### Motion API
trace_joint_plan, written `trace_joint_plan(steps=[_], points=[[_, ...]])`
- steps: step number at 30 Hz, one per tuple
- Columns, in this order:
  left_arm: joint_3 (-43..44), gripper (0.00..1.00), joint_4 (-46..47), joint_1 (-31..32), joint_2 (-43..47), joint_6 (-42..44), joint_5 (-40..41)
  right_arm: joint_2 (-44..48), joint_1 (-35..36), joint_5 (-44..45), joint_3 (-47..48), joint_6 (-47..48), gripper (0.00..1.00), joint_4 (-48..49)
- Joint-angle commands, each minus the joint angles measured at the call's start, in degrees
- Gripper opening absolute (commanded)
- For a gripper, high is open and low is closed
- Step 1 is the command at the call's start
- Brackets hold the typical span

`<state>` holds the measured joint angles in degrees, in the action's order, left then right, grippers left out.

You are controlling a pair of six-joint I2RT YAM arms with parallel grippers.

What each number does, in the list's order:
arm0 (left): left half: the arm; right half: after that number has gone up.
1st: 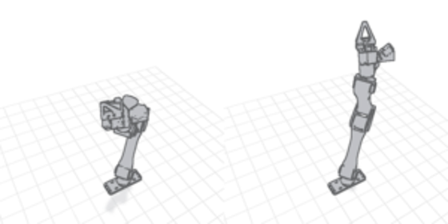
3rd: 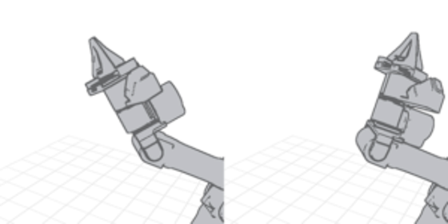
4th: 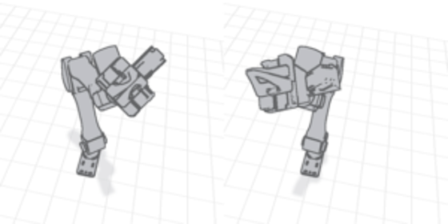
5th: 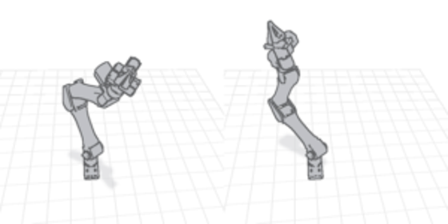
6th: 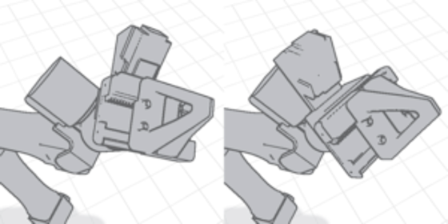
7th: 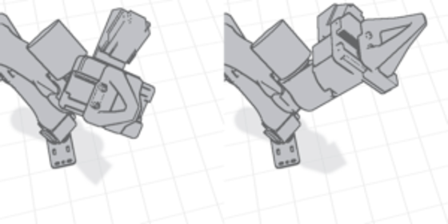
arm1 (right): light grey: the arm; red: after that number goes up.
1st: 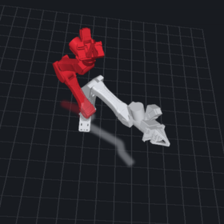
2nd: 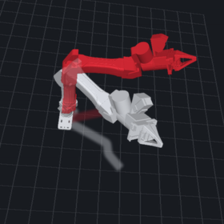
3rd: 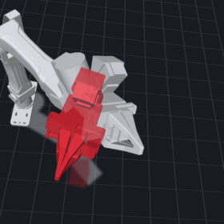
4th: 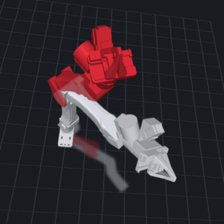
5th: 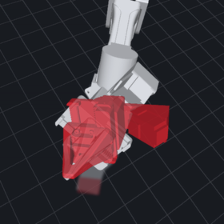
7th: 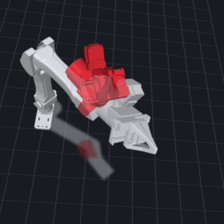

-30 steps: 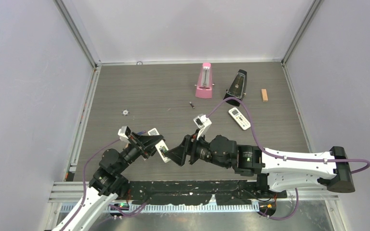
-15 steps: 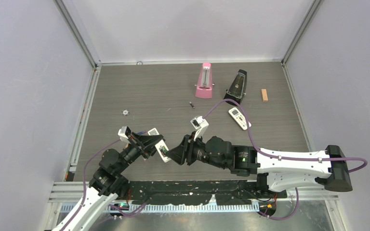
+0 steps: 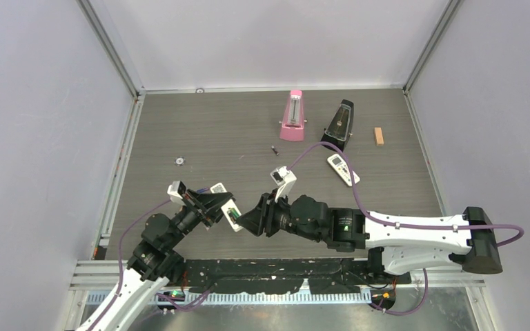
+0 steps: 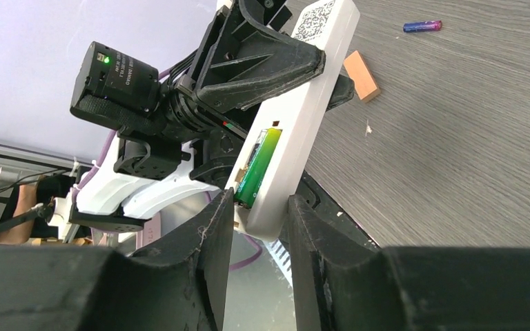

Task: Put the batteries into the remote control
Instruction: Load the battery into the remote control.

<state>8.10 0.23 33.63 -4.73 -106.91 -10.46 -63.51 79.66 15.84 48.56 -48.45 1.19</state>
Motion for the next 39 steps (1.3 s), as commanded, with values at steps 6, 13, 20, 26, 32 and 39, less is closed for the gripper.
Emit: trace_joint_plan(steps=[6, 13, 20, 26, 32, 39], points=[[2.6, 0.0, 2.5, 0.0, 0.3, 3.6, -0.3, -1.4, 0.1, 0.1, 2.5, -1.9, 0.4, 2.1], [3.6, 0.0, -0.1, 0.0, 0.7, 7.6, 0.8, 1.2, 0.1, -0.2, 0.9, -1.9, 0.64, 5.5], [4.6, 0.0, -2.5, 0.0, 1.1, 9.1, 1.4, 0.7, 0.1, 1.1, 3.0, -1.6, 0.66, 1.1], [4.4, 0.0, -1.5, 0.0, 1.0, 8.1, 0.6, 3.9, 0.1, 1.0, -2.5, -1.3, 0.62, 7.6], [3.3, 0.0, -0.6, 0.0, 1.8, 6.0, 0.2, 6.4, 0.1, 0.5, -6.0, 0.8, 0.64, 12.0], [3.3, 0.0, -0.6, 0.0, 2.4, 4.6, 0.0, 4.9, 0.1, -0.6, -6.8, 1.7, 0.59, 14.3]])
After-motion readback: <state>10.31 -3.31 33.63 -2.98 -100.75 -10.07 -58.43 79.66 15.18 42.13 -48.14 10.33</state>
